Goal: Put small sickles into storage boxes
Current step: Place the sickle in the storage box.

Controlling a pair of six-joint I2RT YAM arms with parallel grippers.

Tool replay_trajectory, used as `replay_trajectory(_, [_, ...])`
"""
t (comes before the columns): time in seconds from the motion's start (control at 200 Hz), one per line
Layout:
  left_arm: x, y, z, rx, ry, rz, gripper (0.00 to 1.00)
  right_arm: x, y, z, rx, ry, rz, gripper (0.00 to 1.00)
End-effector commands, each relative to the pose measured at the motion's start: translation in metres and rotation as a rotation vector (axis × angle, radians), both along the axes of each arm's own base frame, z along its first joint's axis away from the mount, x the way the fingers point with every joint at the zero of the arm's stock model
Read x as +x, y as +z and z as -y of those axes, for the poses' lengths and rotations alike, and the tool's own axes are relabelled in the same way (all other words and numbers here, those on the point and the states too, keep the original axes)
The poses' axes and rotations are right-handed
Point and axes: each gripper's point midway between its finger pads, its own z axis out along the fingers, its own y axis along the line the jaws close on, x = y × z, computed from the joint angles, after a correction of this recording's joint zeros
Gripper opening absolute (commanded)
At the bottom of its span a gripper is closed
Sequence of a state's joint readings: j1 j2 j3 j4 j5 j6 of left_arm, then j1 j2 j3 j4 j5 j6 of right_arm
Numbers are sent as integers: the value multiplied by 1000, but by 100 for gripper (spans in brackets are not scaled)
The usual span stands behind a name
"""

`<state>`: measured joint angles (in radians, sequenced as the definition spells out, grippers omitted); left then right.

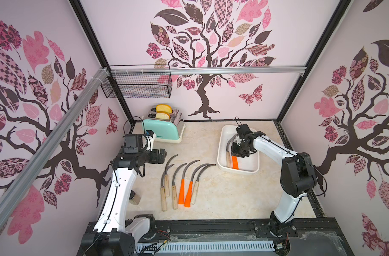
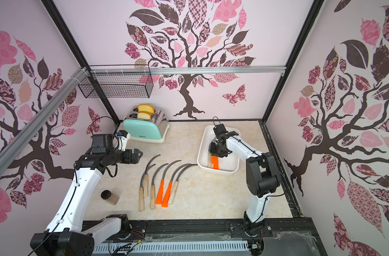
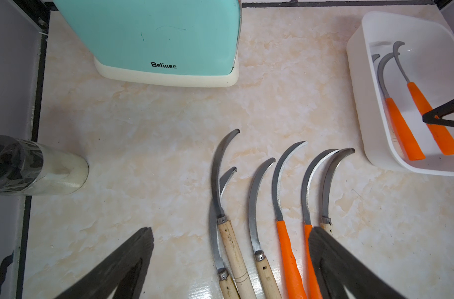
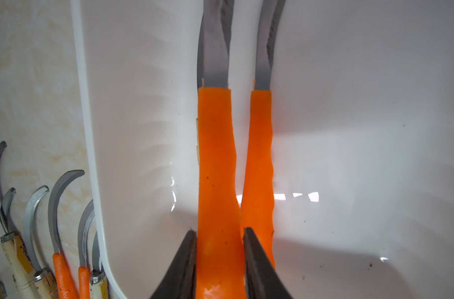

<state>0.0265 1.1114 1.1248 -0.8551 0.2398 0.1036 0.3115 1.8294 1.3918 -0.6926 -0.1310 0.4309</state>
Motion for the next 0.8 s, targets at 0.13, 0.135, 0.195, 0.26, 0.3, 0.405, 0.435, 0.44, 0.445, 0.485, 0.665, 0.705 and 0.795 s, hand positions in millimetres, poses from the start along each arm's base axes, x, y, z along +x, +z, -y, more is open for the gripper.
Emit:
replay_trajectory(0.13, [3, 8, 3, 9, -17, 16, 98, 12, -15, 13, -37, -32, -5, 27])
replay_trajectory(0.135, [3, 8, 3, 9, -18, 16, 98, 12, -16, 13, -38, -33, -8, 27])
replay_trajectory(0.195, [3, 8, 4, 10, -21, 14, 98, 15, -19, 13, -39, -29, -12, 27])
replay_trajectory(0.26, [3, 7, 4, 10, -22, 12, 98, 18, -23, 13, -42, -29, -16, 26])
replay_trajectory(0.3, [3, 7, 4, 10, -25, 13, 98, 19, -26, 13, -44, -29, -20, 27])
replay_trajectory(0.405, [3, 6, 5, 14, -30, 7, 98, 18, -34, 15, -58, -27, -35, 27])
replay_trajectory(0.435, [2, 5, 5, 14, -32, 5, 98, 18, -35, 15, -62, -27, -36, 27])
replay_trajectory(0.44, [2, 5, 5, 14, -31, 4, 98, 18, -35, 15, -63, -27, -37, 27])
replay_trajectory(0.445, [2, 5, 5, 14, -31, 5, 98, 18, -36, 15, -64, -27, -38, 27])
replay_trajectory(0.485, [2, 4, 5, 14, -33, 2, 98, 17, -38, 16, -69, -25, -42, 27])
replay_trajectory(0.665, [1, 3, 6, 13, -42, -3, 98, 15, -45, 14, -62, -14, -61, 29])
replay_trajectory(0.705, [1, 2, 6, 13, -42, -7, 98, 14, -46, 14, -60, -10, -65, 29])
replay_trajectory(0.795, [2, 2, 7, 14, -44, -8, 98, 12, -48, 15, -66, -8, -70, 32])
